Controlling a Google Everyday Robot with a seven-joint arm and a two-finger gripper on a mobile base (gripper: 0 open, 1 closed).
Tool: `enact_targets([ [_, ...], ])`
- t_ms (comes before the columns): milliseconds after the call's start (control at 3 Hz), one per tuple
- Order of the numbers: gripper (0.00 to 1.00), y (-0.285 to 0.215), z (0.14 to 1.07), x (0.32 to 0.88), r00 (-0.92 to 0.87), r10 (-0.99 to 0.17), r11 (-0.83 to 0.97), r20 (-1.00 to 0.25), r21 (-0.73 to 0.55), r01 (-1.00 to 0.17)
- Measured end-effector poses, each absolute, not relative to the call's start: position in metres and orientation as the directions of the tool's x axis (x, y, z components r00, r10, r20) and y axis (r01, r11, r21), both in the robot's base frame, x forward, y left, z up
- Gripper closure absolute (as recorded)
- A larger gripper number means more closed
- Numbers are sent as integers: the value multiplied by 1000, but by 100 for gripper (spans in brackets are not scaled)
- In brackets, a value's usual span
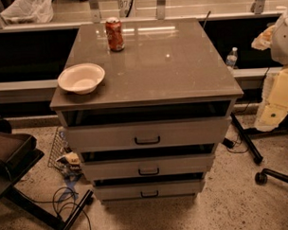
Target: Open middle drawer
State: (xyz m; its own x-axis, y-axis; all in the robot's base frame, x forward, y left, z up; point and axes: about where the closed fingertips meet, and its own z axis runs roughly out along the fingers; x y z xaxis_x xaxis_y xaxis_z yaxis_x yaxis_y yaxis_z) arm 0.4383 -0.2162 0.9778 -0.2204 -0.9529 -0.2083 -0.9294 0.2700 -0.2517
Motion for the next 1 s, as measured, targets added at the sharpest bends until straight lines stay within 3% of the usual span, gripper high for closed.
enact_targets([
  [667, 0, -213, 972, 442, -218, -945, 279, -245, -253, -926],
  [1000, 0, -202, 913, 456, -198, -878, 318, -436, -220, -922],
])
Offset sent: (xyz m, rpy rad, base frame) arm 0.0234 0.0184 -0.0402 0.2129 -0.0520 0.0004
